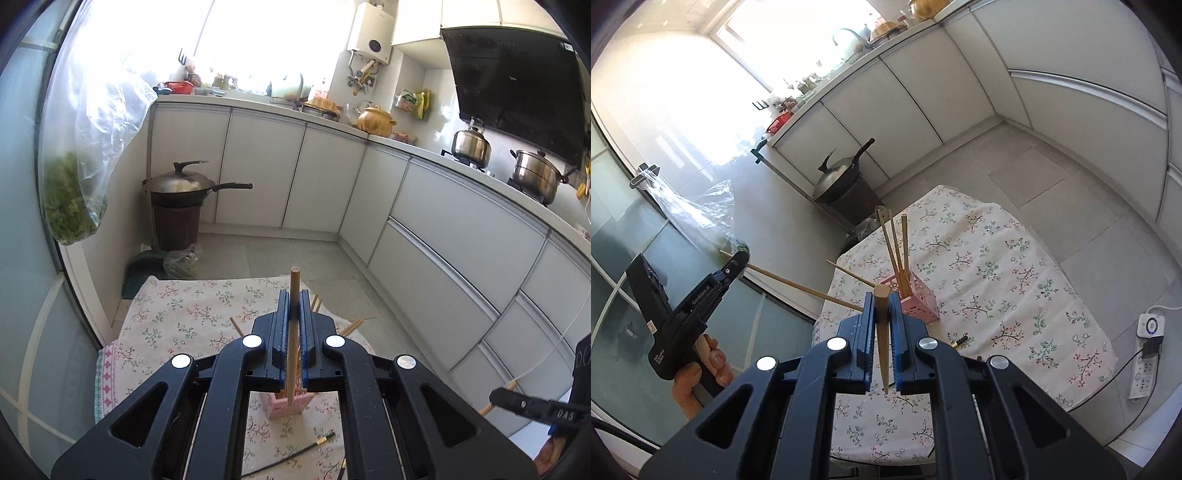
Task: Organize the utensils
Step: 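Drop the chopstick into the holder and open the left tool while the right tool carries its chopstick upright, then lower the chopstick into the pink holder and open the right tool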
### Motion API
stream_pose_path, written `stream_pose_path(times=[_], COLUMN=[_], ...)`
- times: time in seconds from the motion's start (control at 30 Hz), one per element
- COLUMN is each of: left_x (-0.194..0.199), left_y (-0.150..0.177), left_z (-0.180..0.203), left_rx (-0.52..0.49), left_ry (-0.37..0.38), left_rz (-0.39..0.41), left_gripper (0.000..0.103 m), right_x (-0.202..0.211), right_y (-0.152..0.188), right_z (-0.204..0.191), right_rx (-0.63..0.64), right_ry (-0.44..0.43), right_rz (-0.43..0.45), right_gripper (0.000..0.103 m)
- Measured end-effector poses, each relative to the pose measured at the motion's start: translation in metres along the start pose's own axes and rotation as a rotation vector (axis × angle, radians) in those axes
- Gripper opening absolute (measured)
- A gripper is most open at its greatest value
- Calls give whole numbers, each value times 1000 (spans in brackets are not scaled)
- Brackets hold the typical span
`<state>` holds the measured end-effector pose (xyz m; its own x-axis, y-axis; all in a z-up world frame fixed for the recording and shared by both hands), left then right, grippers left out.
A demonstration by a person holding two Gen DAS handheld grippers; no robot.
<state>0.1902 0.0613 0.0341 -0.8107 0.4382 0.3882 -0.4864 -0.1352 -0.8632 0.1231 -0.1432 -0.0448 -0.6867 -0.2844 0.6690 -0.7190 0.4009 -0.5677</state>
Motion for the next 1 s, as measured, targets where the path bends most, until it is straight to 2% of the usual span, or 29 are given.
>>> stream_pose_path(times=[0.2,0.27,0.37,0.47,0.53,0.6,1.0], left_x=[-38,-53,-65,-50,-32,-17,23], left_y=[2,13,39,39,29,20,-1], left_z=[-12,-21,-43,-62,-68,-73,-81], left_rx=[44,68,151,217,225,232,238], left_ry=[-19,-30,-40,-67,-87,-105,-137], left_rz=[-11,-28,-84,-65,-23,13,72], left_gripper=[4,6,13,15,22,35,47], right_x=[-9,-13,-17,-18,-17,-15,-23], right_y=[-10,-12,-14,-19,-24,-33,-108], right_z=[2,1,-1,-7,-13,-21,-65], right_rx=[2,2,2,-1,-3,-2,31], right_ry=[15,18,22,12,4,6,97], right_rz=[1,0,-2,1,15,36,195], right_gripper=[8,8,8,8,8,8,8])
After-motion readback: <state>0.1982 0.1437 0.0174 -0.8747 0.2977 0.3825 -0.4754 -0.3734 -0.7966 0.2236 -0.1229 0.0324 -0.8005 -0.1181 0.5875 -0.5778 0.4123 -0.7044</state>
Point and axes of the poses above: each gripper's, at about its wrist camera, not at the fingertips, and x roughly against the way its jaws point, z to its right, y to its underside, the point moved 10 cm from there along -x, roughly the way its jaws point, and after that the axes turned 15 degrees about y, right-handed, at the moved point
